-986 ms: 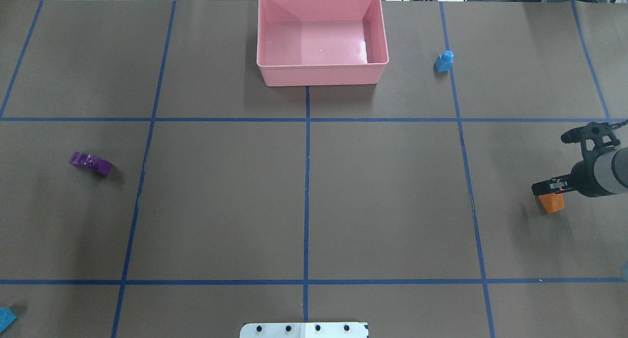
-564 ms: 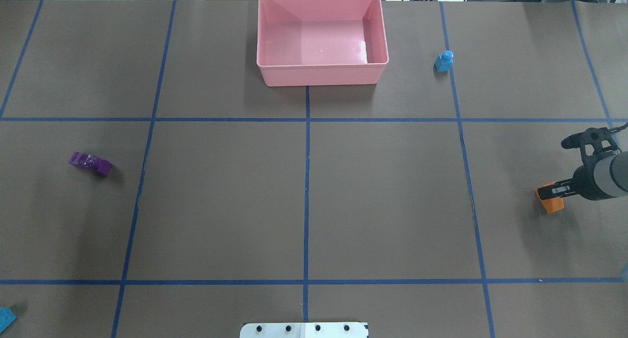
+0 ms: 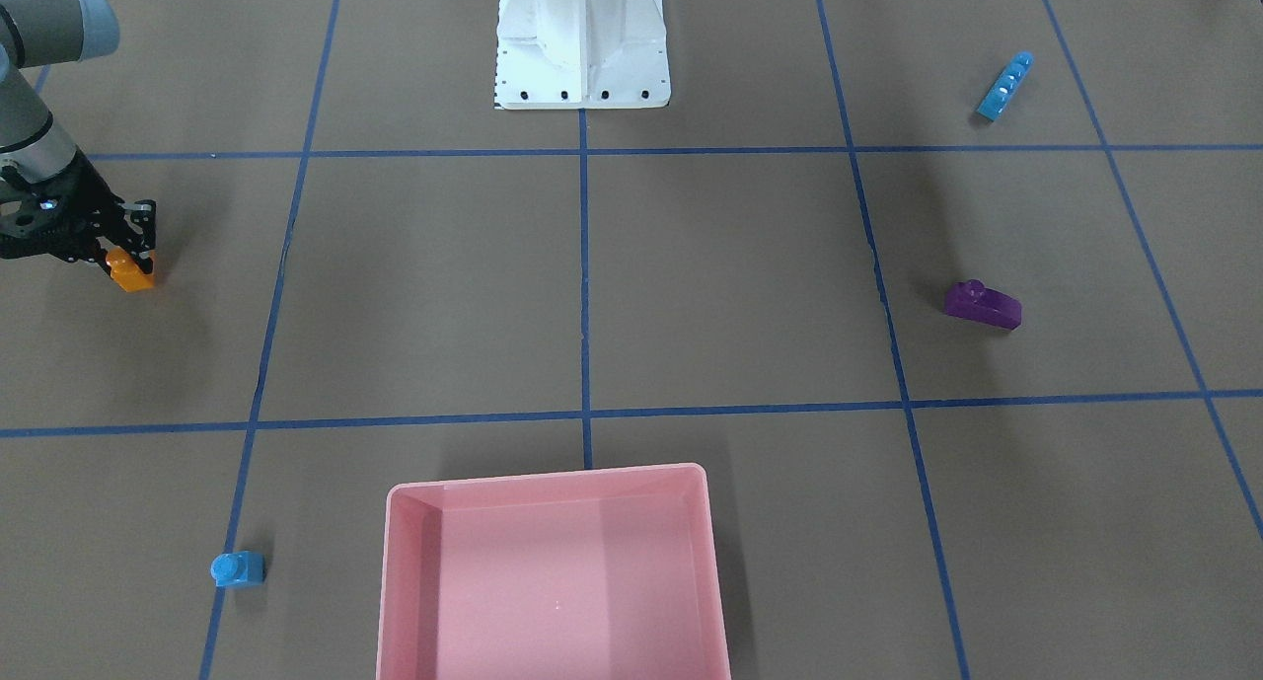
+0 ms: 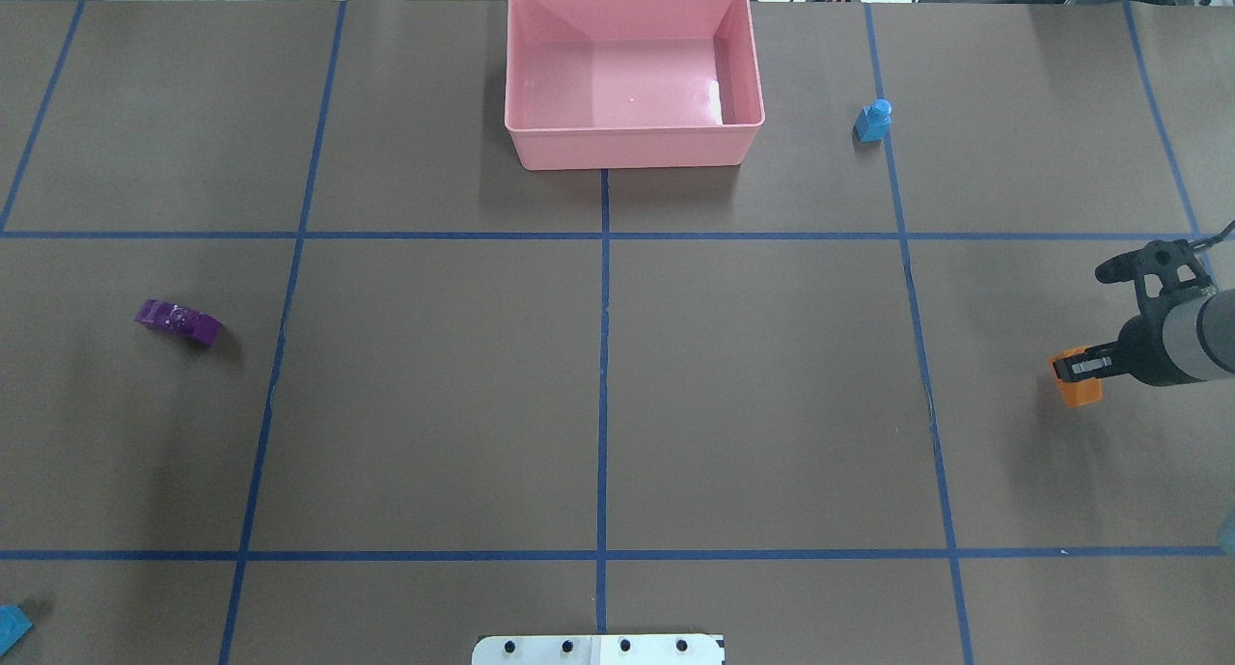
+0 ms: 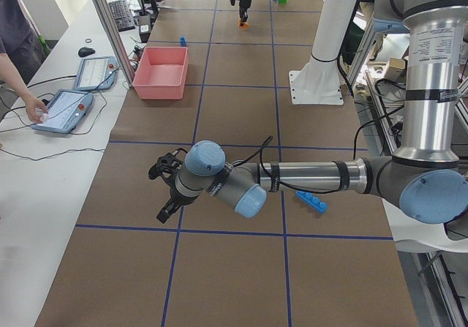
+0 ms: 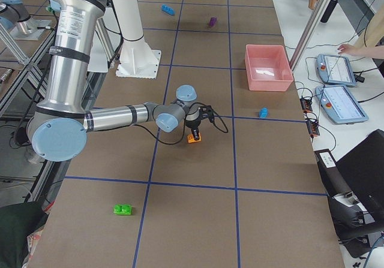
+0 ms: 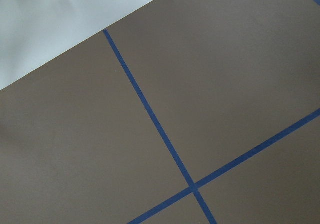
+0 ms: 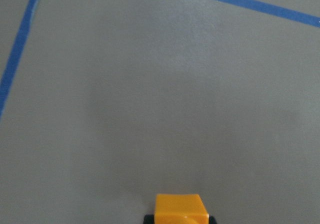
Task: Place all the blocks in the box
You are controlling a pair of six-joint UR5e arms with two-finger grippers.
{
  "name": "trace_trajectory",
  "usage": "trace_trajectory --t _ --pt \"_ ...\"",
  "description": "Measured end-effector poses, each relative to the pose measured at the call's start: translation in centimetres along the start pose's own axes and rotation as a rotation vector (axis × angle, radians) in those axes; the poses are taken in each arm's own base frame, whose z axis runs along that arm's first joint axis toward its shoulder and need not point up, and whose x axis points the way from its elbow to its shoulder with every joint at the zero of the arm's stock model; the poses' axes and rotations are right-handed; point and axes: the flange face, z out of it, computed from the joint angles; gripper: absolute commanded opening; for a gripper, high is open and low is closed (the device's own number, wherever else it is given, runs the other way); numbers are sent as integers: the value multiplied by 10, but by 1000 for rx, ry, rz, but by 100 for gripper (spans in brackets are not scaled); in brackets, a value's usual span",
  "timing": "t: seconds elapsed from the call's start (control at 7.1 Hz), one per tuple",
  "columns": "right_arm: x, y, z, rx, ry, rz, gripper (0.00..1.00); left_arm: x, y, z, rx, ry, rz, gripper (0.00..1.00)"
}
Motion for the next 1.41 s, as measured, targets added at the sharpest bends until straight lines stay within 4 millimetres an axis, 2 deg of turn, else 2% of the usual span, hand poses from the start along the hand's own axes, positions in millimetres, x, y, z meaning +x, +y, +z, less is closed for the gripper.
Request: trace_trajectory --t 0.14,0.28,0.42,0.7,0.85,1.13,1.27,1.41 --pt "-15 -22 -21 51 -37 7 0 0 1 0 -1 0 -1 100" --pt "-33 -57 -41 103 -73 34 0 0 2 0 -2 1 -2 100" --pt "-63 -102 -62 143 -99 79 0 0 2 0 -3 1 -2 100" --pt "-143 -200 -94 163 -112 164 0 0 3 1 -3 1 -3 100" --pt "-181 -247 -98 161 -109 201 0 0 3 0 -3 1 -2 100" --pt "-251 -348 -86 153 -85 267 0 1 2 0 -2 2 0 100" --pt "-279 -388 -78 153 -57 290 0 1 2 0 -1 2 1 100" --pt "-299 -414 -67 160 -27 301 0 1 2 0 -2 2 1 100"
